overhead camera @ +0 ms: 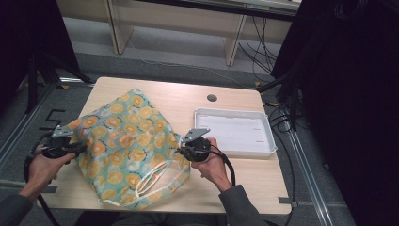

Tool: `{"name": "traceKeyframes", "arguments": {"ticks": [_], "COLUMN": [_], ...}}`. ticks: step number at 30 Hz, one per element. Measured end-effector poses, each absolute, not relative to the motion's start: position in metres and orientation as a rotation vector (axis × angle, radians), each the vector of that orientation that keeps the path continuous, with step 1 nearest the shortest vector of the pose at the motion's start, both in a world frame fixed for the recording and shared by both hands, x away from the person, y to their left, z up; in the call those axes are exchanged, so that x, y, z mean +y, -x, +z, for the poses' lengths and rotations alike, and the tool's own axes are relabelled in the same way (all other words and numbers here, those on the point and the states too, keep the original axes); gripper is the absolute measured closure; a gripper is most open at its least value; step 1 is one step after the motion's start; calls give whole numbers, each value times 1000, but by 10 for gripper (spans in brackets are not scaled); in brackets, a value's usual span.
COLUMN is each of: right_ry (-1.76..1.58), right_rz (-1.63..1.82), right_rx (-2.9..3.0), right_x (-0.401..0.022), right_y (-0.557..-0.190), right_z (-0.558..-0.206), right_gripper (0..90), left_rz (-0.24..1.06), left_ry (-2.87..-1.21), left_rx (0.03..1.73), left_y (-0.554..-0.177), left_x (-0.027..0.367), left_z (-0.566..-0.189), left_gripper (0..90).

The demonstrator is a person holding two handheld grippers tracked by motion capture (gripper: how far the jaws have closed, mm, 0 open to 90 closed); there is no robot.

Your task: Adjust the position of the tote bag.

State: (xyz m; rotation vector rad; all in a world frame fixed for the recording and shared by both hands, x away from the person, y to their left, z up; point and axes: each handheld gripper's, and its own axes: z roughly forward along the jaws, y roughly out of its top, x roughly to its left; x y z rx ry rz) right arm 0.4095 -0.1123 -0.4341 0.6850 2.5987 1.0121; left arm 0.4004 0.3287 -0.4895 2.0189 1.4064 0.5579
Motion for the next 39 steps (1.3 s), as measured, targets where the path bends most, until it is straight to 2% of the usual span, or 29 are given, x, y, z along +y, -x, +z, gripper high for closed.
{"name": "traceKeyframes", "arguments": {"ticks": [7,12,15,17,29,34,38,39], "right_ry": [-679,-687,-688,-663,-711,-678,-697,-745], "right_rz": [1014,1029,1044,1053,1065,1072,1092,1081], "right_rx": [2620,2634,2631,2644,2707,2726,2725,2734], "right_x": [-114,-118,-121,-121,-109,-101,-102,-103], "right_y": [-393,-372,-363,-361,-351,-350,-351,-351], "right_z": [-440,-443,-443,-445,-453,-457,-458,-458], "right_gripper": [900,900,900,900,900,900,857,843], "left_rz": [581,527,569,552,507,522,545,530], "left_ry": [-2033,-2062,-2111,-2121,-2115,-2123,-2063,-2035], "left_rx": [1374,1319,1260,1240,1173,1180,1194,1185], "left_y": [-421,-451,-465,-474,-509,-516,-497,-479], "left_x": [305,275,259,251,234,236,253,261], "left_z": [-492,-498,-499,-498,-499,-493,-473,-459], "left_gripper": [786,791,797,803,814,754,537,498]}}
